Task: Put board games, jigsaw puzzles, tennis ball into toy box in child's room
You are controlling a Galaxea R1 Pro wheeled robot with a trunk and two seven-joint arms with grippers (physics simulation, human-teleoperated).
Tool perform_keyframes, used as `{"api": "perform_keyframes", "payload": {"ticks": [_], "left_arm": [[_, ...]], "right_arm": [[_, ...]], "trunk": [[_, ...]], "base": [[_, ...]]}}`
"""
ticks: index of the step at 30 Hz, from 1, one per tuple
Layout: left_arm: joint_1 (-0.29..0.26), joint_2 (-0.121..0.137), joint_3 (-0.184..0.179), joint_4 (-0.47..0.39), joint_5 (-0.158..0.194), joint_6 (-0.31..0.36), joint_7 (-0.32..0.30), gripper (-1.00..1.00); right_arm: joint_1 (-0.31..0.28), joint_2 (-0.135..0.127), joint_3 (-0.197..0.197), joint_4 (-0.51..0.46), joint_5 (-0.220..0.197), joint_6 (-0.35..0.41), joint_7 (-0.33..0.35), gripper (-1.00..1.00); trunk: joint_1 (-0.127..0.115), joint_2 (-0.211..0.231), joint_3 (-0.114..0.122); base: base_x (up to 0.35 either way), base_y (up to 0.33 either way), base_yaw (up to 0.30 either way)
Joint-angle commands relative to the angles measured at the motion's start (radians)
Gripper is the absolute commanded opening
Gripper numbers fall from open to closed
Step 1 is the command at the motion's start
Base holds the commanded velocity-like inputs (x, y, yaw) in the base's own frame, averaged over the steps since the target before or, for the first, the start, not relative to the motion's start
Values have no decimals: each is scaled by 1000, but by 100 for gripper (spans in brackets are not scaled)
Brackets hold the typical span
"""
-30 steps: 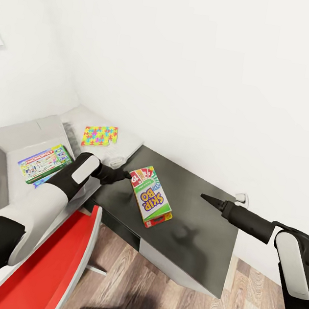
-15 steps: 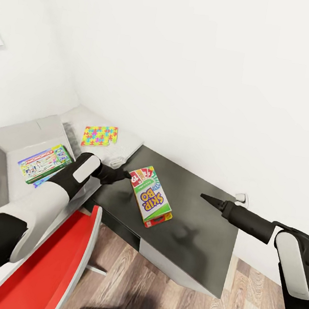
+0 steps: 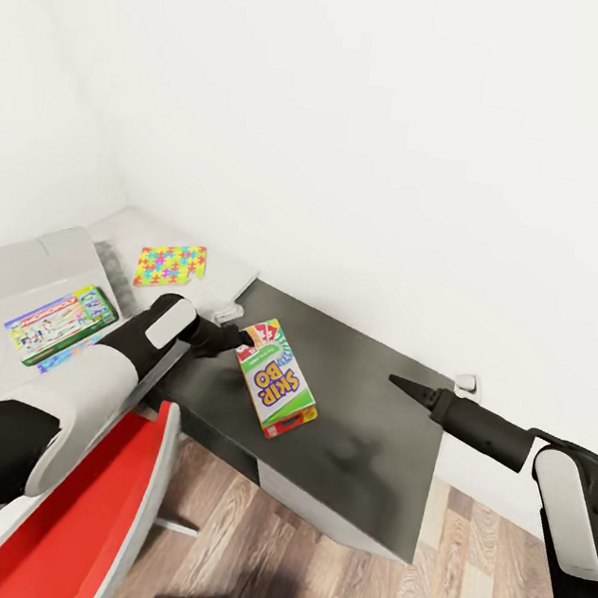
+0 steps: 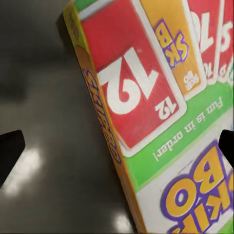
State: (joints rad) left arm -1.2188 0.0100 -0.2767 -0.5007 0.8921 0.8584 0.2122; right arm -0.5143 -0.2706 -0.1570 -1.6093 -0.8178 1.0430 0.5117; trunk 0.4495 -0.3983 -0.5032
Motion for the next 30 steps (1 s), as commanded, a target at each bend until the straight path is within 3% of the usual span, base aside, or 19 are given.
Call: {"api": "perform_keyframes", "payload": {"ticks": [1, 8, 17, 30], "left_arm": [[-2, 0, -5, 2, 10, 1, 8, 100], [-6, -1, -5, 11, 10, 1, 9, 100], [-8, -1, -4, 26, 10, -8, 9, 100], [-3, 8, -5, 64, 11, -33, 4, 100]], "right_arm": [[-1, -4, -1, 0, 8, 4, 9, 100], [-1, -25, -1, 0, 3, 4, 11, 100], [-1, -49, -2, 0, -49, 4, 11, 100], [-1, -73, -2, 0, -77, 4, 11, 100]], "trunk": [[1, -2, -1], [1, -2, -1], [1, -2, -1], [1, -2, -1]], "base": [[0, 0, -239], [0, 0, -254], [0, 0, -233], [0, 0, -52]]}}
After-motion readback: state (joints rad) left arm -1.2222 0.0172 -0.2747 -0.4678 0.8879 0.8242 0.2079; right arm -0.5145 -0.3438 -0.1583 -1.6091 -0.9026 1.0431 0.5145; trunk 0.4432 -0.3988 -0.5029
